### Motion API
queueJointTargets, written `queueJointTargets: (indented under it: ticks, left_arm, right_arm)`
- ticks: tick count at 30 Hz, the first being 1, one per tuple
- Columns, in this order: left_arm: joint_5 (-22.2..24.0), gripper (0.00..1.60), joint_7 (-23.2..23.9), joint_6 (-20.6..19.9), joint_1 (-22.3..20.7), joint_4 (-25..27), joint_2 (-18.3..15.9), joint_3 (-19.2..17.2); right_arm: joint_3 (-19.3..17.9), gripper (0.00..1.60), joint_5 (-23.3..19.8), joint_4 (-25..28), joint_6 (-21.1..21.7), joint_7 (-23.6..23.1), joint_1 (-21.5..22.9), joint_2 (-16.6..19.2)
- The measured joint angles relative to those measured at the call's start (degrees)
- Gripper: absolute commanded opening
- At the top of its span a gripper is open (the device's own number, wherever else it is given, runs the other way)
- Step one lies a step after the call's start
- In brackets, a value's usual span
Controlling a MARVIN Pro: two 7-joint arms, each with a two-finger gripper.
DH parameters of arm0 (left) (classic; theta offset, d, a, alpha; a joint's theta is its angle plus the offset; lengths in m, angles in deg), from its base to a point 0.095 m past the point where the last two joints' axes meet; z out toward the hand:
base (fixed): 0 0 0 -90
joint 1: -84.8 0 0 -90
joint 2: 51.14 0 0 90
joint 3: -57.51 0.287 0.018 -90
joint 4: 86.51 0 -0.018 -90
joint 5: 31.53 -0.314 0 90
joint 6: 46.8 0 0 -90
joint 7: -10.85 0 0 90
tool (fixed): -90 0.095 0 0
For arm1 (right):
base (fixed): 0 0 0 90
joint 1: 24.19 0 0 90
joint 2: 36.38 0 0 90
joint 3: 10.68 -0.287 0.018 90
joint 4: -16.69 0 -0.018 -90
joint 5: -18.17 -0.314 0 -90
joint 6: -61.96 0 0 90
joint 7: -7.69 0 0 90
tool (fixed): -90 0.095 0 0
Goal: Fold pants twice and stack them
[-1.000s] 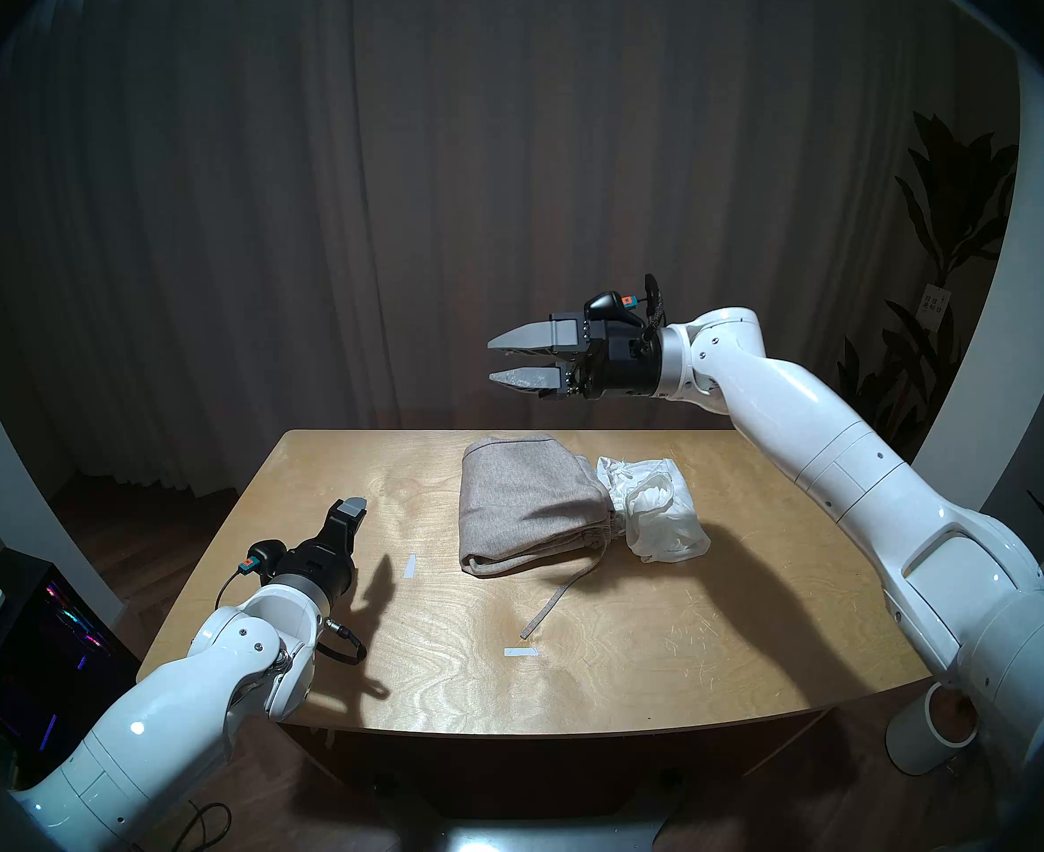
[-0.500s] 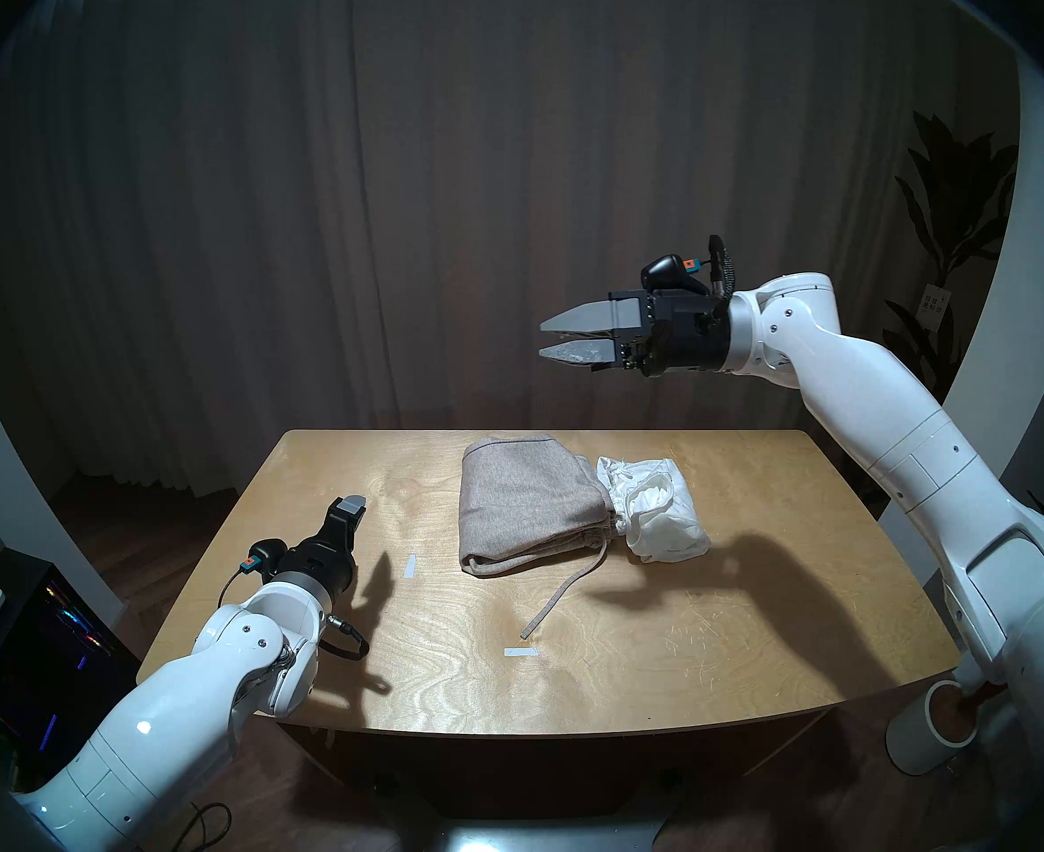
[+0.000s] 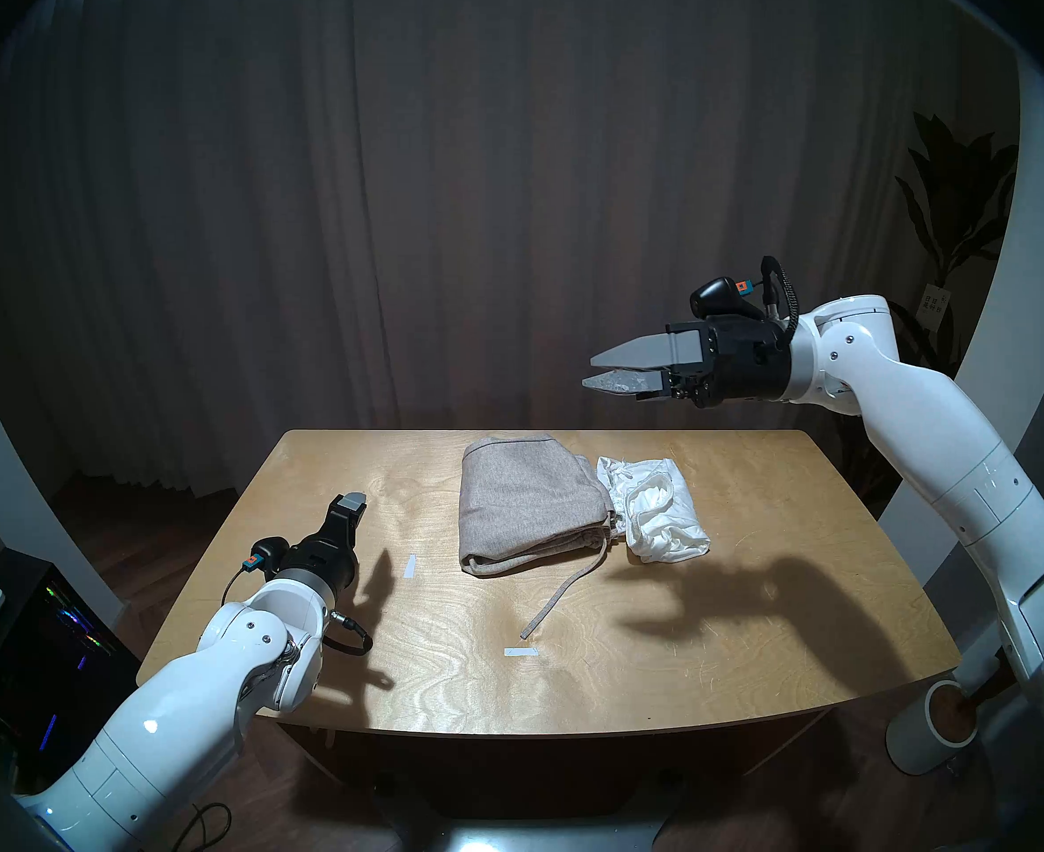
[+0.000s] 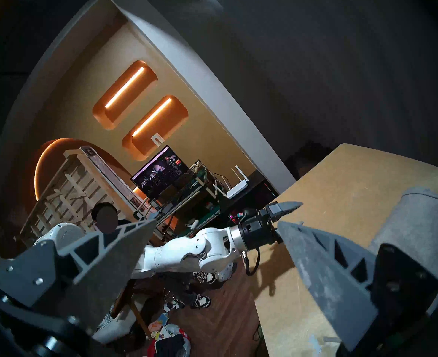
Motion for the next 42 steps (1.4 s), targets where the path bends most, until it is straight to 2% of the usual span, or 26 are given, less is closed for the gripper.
queueJointTargets:
  ticks: [8, 19, 32, 42]
  left_arm:
    - [-0.1, 1.6, 0.0, 0.0, -0.2, -0.4, 0.5, 0.1]
    - [-0.1, 1.6, -0.2, 0.1, -0.2, -0.9, 1.0, 0.1]
    - [-0.1, 1.6, -0.3, 0.1, -0.3, -1.5, 1.6, 0.1]
    - [-0.1, 1.6, -0.4, 0.2, -0.3, -2.0, 1.9, 0.1]
  right_arm:
    - [-3.5, 1.6, -5.7, -1.3, -0.4, 0.1, -3.9, 3.1]
    - [-6.8, 1.6, -12.6, -6.3, -2.6, -1.1, -8.0, 3.9]
    - [-10.4, 1.6, -22.0, -9.7, -5.9, -2.9, -12.0, 2.3]
    - [-10.9, 1.6, -25.3, -9.6, -9.0, -2.3, -14.0, -0.2]
